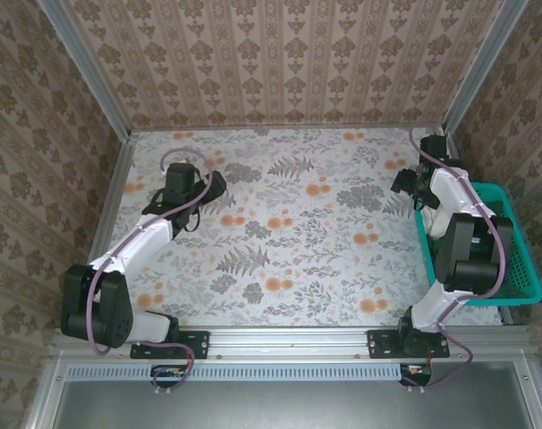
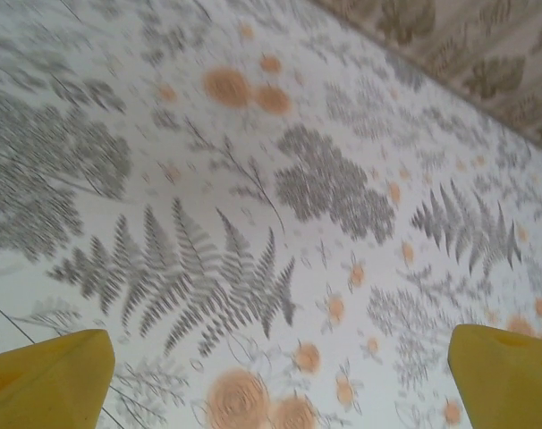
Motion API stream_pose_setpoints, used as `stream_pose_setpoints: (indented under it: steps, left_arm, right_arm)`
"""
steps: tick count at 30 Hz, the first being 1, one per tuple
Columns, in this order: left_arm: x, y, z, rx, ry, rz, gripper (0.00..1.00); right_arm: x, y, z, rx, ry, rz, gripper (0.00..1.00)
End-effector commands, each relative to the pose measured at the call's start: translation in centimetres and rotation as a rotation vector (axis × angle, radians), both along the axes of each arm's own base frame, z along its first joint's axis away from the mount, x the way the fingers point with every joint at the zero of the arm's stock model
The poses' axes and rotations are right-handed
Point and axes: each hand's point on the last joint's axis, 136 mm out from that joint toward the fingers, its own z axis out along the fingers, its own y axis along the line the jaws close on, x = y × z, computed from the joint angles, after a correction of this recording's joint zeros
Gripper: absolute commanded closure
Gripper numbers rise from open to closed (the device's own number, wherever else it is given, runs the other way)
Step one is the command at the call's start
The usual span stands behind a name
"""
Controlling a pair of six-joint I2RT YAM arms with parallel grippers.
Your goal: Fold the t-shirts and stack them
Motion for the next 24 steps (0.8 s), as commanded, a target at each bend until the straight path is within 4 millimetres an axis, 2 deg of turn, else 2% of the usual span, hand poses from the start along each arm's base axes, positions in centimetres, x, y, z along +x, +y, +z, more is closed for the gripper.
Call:
stream_pose_setpoints:
  steps: [1,3,6,7,9,12,15,17,19,22,24]
  left_arm:
    - [-1.7,-2.3,-0.9,-0.029,0.055,-0.062,0.05]
    - [-2.5,-3.1,-1.4,-0.040,0.074,-0.086,0.06]
    - [-3.4,-3.3,-1.2,-0.047,0.080,-0.103,0.07]
    - [-3.7,-3.3,-1.2,-0.041,0.081,-0.109,0.08]
    - [-4.1,-2.9,-0.5,-0.023,0.070,-0.118,0.08]
    - [-4.7,-2.4,0.6,0.005,0.047,-0.131,0.08]
    - [-5.1,-1.7,1.7,0.039,0.034,-0.137,0.10]
    - [-5.4,-1.2,2.4,0.063,0.037,-0.136,0.11]
    - [-5.8,-0.3,2.7,0.089,0.053,-0.123,0.11]
    - [-6.5,1.4,2.7,0.096,0.083,-0.078,0.11]
    - [-7.1,2.8,2.5,0.089,0.101,-0.029,0.11]
  right_arm:
    - [-0.4,-0.2,-0.8,-0.010,0.065,0.034,0.21]
    - [-0.3,0.3,-1.5,0.006,0.091,0.045,0.31]
    - [-0.1,1.2,-2.4,0.010,0.112,0.078,0.47]
    - [0.0,1.7,-2.5,0.013,0.112,0.093,0.55]
    - [0.3,3.0,-2.5,0.026,0.095,0.137,0.67]
    - [1.3,6.3,-1.6,0.038,0.037,0.239,0.75]
    - [2.5,11.1,0.2,0.080,-0.045,0.357,0.82]
    - [3.1,15.1,1.5,0.110,-0.096,0.454,0.84]
    - [3.5,20.4,2.6,0.150,-0.145,0.600,0.85]
    - [3.2,27.9,3.2,0.181,-0.189,0.811,0.85]
    - [2.5,31.7,2.7,0.197,-0.182,0.911,0.84]
